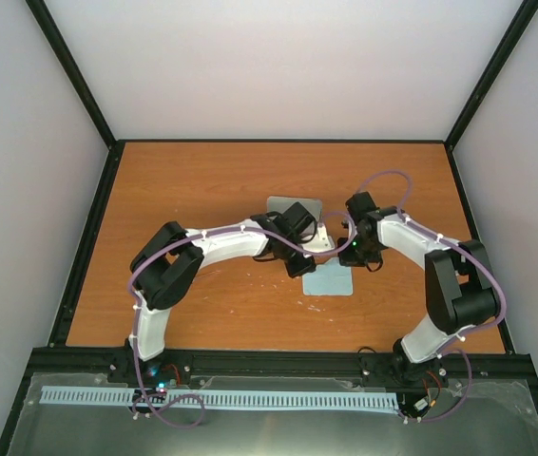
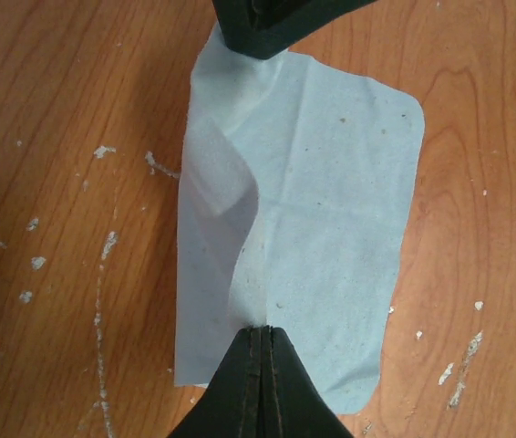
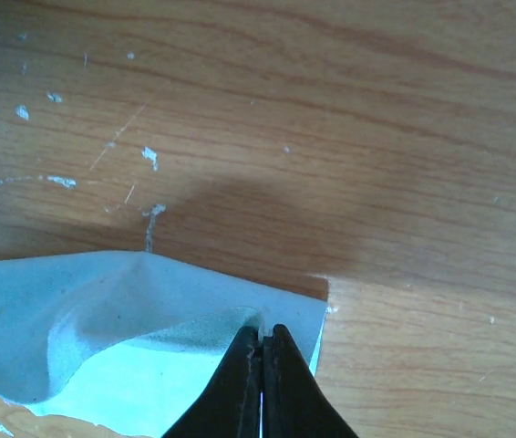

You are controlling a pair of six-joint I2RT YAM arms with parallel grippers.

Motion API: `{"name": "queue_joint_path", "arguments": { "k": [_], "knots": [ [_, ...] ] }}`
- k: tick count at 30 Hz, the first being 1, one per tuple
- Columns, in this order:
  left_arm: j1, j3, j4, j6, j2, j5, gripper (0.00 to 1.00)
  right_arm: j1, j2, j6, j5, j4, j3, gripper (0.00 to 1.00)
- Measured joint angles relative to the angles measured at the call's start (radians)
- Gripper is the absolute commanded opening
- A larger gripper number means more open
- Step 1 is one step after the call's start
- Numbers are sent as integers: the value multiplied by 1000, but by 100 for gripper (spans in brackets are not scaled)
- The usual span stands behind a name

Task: Organize the sunglasses
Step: Fold the glasses cleaning cloth at the center of the board.

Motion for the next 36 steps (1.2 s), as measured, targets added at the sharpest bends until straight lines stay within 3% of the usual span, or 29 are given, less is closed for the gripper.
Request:
{"name": "queue_joint_path", "arguments": {
  "k": [18,25,36],
  "knots": [
    [-8,-52,0,-1,-21,5,1,0,-67,2,-12,8,-104,3],
    [-21,-65,0,-6,-33,6,14,0,-80,12,-20,18,-128,10],
    [-45,-69,0,-13,-35,5,15,1,-80,20,-73,40,-168,16]
  ]
}}
